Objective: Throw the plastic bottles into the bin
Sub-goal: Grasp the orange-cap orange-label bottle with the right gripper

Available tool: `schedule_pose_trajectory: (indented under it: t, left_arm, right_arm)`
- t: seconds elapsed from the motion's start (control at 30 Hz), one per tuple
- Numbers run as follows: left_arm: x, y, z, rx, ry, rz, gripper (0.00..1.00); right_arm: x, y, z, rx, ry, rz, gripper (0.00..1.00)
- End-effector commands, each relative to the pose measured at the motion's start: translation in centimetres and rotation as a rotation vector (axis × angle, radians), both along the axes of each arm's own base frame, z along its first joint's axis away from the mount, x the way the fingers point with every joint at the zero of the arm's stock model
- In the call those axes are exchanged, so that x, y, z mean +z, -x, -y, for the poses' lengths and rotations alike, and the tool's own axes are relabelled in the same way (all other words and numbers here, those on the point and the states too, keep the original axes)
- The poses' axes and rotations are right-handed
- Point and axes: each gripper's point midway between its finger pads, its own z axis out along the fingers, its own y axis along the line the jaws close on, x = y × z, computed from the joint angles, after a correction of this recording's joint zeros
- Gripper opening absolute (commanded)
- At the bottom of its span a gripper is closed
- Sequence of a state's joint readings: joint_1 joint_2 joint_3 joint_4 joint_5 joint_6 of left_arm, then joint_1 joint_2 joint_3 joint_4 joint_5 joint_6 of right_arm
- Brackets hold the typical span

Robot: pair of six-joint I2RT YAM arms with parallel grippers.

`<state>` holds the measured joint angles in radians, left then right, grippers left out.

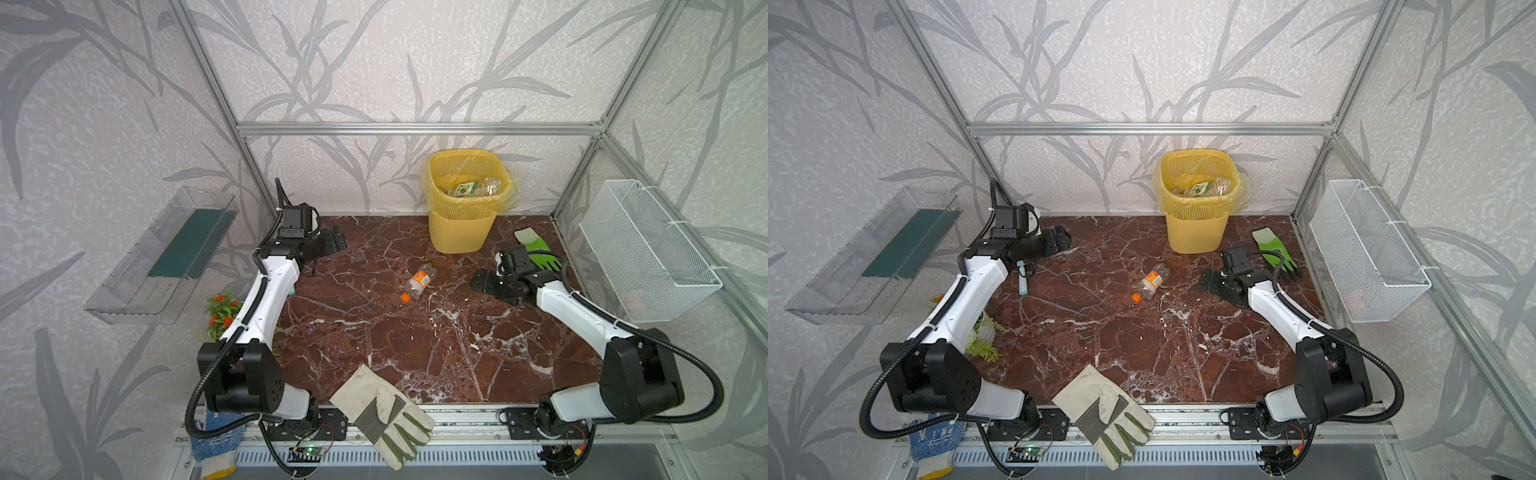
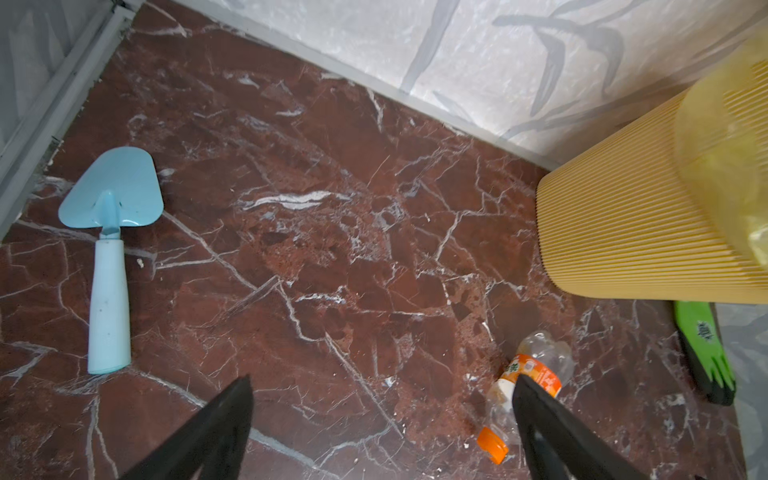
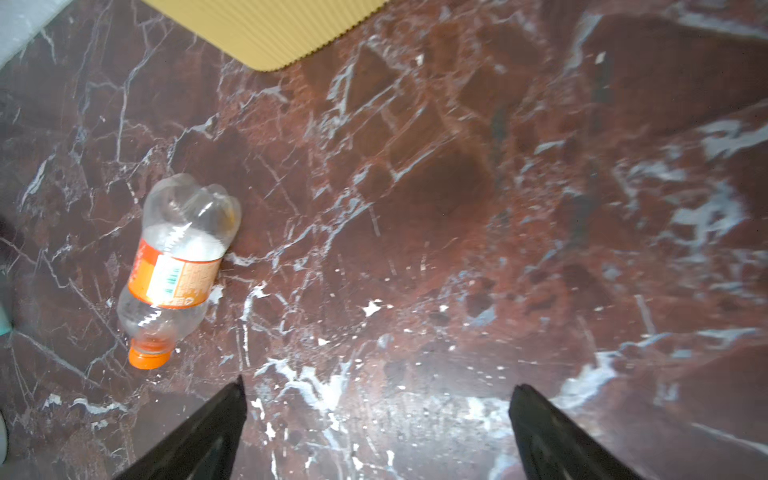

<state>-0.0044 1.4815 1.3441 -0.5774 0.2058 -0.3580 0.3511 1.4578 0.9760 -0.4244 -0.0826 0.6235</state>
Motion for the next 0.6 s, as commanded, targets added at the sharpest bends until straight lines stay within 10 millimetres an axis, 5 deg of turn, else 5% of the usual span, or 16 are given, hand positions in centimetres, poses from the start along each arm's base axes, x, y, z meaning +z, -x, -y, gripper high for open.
schedule_pose_trajectory:
  t: [0.0, 0.2, 0.57]
  left_arm:
    - [-0.1, -0.3, 0.4, -0.050, -0.003, -0.004, 0.94]
    - [-1.1, -0.3, 1.3, -0.053, 0.075, -0.018, 0.93]
    - [-0.7, -0.4, 1.6, -0.047, 0.141, 0.001, 0.91]
  right_arm:
    - [0.6, -0.3, -2.7, -0.094, -0.012, -0.010, 0.99]
    - [0.4, -2.3, -7.9, -0.131, -0.074, -0.011, 0.99]
    - [-3.4, -5.8, -16.0, -0.136, -0.139, -0.162, 0.99]
